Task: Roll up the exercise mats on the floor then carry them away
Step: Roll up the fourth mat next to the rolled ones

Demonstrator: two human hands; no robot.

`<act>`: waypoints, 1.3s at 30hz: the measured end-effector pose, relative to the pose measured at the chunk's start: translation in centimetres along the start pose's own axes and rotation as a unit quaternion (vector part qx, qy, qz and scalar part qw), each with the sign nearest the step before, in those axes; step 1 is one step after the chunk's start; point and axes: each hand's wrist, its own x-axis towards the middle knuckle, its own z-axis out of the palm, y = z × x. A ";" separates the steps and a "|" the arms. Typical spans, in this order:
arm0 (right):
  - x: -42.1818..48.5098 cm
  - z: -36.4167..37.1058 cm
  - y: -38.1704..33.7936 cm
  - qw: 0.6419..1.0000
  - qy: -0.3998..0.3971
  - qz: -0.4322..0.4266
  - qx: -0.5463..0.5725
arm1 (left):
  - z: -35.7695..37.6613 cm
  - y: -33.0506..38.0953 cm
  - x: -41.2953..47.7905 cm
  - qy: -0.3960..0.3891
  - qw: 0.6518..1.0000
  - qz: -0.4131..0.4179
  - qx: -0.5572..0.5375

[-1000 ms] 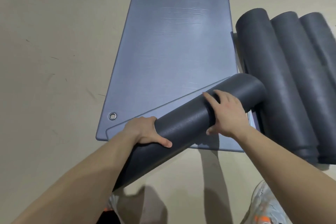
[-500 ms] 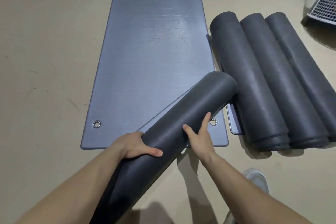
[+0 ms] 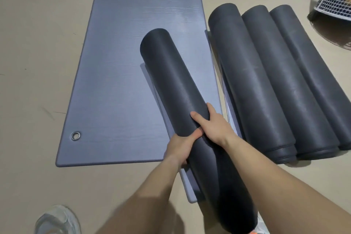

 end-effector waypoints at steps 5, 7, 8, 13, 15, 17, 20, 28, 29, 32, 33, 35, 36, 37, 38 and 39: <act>2.3 -1.9 1.8 0.994 0.103 0.022 0.033 | 1.8 4.8 4.0 -0.025 0.995 0.056 0.073; 3.4 -2.5 1.3 0.986 0.161 0.041 0.009 | 2.9 6.5 5.7 -0.034 0.991 0.071 0.108; 3.9 -2.8 1.0 0.981 0.188 0.042 -0.009 | 3.6 7.2 6.5 -0.041 0.989 0.072 0.122; 4.7 -5.0 1.5 0.957 0.281 -0.035 -0.063 | 6.4 8.9 9.2 -0.060 0.989 0.064 0.116; 4.6 -5.3 2.1 0.958 0.264 -0.044 -0.103 | 6.8 8.9 9.9 -0.063 0.990 0.066 0.109; 4.2 -5.0 2.4 0.958 0.254 -0.046 -0.122 | 7.0 8.7 10.7 -0.066 0.988 0.079 0.116; 4.0 -4.3 2.3 0.959 0.251 -0.046 -0.127 | 6.7 8.5 10.9 -0.084 0.985 0.081 0.127; 4.8 -5.1 2.1 0.966 0.205 -0.014 -0.158 | 5.8 8.4 11.6 -0.136 0.983 0.089 0.091; 5.1 -5.5 2.2 0.966 0.210 -0.014 -0.153 | 6.1 8.7 11.8 -0.131 0.984 0.089 0.087; 6.2 -6.8 2.9 0.964 0.218 -0.013 -0.150 | 7.3 9.5 12.0 -0.115 0.988 0.072 0.076; 6.4 -7.1 3.1 0.965 0.217 -0.011 -0.146 | 7.6 9.7 12.2 -0.113 0.989 0.063 0.077; 6.7 -7.7 3.3 0.968 0.212 -0.007 -0.134 | 8.2 10.0 12.4 -0.114 0.990 0.053 0.072; 6.9 -8.1 3.4 0.970 0.207 -0.005 -0.130 | 8.5 10.2 12.3 -0.116 0.990 0.050 0.064; 7.0 -8.6 3.5 0.971 0.203 -0.005 -0.128 | 8.8 10.5 12.4 -0.117 0.990 0.048 0.060; 7.2 -9.0 3.7 0.972 0.200 -0.006 -0.126 | 9.2 10.7 12.6 -0.117 0.990 0.048 0.063; 7.5 -9.6 4.0 0.972 0.199 -0.008 -0.127 | 9.6 11.0 12.6 -0.118 0.990 0.050 0.064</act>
